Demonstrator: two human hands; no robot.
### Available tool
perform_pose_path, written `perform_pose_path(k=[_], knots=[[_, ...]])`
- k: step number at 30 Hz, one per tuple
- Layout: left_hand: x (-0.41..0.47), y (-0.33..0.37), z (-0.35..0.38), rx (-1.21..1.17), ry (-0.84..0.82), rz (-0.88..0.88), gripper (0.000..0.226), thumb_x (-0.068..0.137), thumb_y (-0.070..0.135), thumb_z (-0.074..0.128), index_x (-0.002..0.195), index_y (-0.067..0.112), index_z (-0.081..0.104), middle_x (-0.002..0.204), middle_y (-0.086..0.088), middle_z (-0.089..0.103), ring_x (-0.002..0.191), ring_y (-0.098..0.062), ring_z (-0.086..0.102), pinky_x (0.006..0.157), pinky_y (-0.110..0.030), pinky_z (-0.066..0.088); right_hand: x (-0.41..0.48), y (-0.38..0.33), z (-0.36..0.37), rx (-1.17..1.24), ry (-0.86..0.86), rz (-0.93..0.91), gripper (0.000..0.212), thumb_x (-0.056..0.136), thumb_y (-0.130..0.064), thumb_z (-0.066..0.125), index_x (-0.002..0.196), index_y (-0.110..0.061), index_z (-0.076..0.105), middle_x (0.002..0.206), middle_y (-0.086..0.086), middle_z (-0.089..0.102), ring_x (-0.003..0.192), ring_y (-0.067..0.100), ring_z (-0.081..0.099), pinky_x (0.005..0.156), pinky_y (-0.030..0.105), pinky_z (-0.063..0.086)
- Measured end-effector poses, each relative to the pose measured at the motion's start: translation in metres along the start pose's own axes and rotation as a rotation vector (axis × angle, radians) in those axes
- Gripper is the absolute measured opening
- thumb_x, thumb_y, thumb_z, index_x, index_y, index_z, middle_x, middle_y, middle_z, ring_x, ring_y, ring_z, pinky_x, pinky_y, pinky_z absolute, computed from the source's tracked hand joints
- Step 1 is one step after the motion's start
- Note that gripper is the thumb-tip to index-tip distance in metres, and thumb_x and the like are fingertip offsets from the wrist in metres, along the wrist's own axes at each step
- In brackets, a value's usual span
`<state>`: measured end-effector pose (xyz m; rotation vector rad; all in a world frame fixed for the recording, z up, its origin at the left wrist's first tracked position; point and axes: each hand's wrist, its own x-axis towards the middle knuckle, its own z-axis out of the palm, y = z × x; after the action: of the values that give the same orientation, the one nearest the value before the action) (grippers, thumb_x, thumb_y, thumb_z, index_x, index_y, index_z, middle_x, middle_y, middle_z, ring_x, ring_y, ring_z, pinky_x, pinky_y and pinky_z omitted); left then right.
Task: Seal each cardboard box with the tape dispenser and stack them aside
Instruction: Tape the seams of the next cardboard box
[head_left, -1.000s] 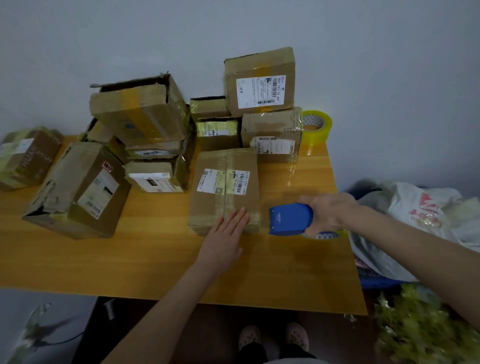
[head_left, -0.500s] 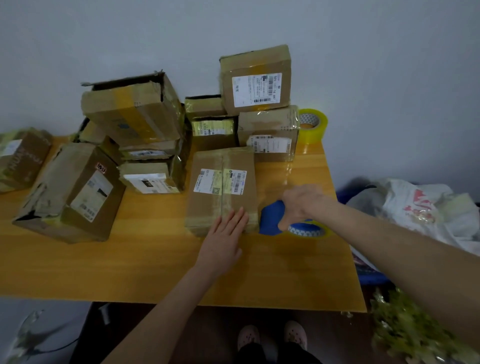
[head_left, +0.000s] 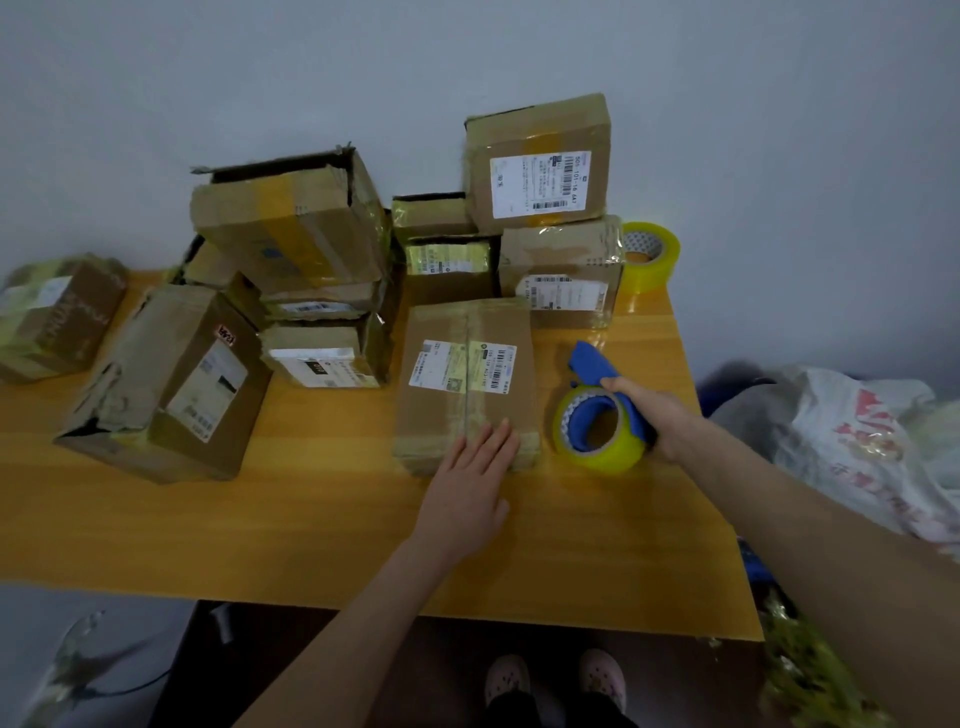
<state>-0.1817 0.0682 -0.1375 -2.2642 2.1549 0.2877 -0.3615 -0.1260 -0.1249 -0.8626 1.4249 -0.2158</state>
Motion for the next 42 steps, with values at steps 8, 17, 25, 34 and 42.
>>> perform_pose_path(k=[8,17,25,34,42], knots=[[-0.021,-0.019,-0.020,-0.485,0.477,-0.260,0.049,0.095,0.004,0.050,0.142,0.018,0.043,0.145,0.001,0.044,0.125,-0.004,0.041,0.100,-0.020,0.035,-0.010,-0.003,0.010,-0.800,0.294,-0.442,0.054,0.094,-0.051,0.052,0.116,-0.002,0.062,0.110,0.023,0.064,0.094,0.035,0.060,0.075,0.046,0.047],[-0.013,-0.062,-0.024,-0.631,0.331,-0.761,0.030,0.100,0.017,0.045,0.124,0.008,0.061,0.097,-0.007,0.067,0.074,-0.010,0.052,0.060,-0.020,0.039,-0.046,0.040,0.111,-0.813,0.160,-0.554,0.037,0.100,-0.037,0.046,0.116,-0.005,0.054,0.076,0.001,0.058,0.072,0.021,0.056,0.060,0.033,0.044],[-0.017,-0.077,-0.018,-1.088,0.393,-0.893,0.035,0.089,0.017,0.066,0.122,0.008,0.063,0.116,-0.006,0.067,0.099,-0.015,0.061,0.085,-0.027,0.049,-0.048,0.044,0.108,-0.794,0.168,-0.549,0.039,0.099,-0.036,0.048,0.123,-0.006,0.054,0.094,0.009,0.063,0.086,0.024,0.058,0.068,0.032,0.045],[-0.026,-0.087,-0.009,-0.929,0.379,-0.695,0.041,0.086,0.016,0.069,0.125,0.011,0.061,0.081,0.003,0.064,0.078,-0.013,0.063,0.065,-0.014,0.048,-0.047,0.044,0.103,-0.752,0.133,-0.566,0.031,0.095,-0.031,0.059,0.117,-0.009,0.062,0.080,0.005,0.067,0.072,0.017,0.064,0.064,0.025,0.050],[-0.027,-0.100,0.006,-0.544,0.357,-0.459,0.035,0.081,0.017,0.073,0.113,0.009,0.061,0.084,0.008,0.049,0.073,-0.003,0.046,0.063,-0.005,0.040,-0.037,0.057,0.100,-0.889,0.191,-0.686,0.056,0.084,-0.039,0.069,0.130,-0.013,0.053,0.083,0.002,0.068,0.075,0.017,0.065,0.063,0.022,0.049]])
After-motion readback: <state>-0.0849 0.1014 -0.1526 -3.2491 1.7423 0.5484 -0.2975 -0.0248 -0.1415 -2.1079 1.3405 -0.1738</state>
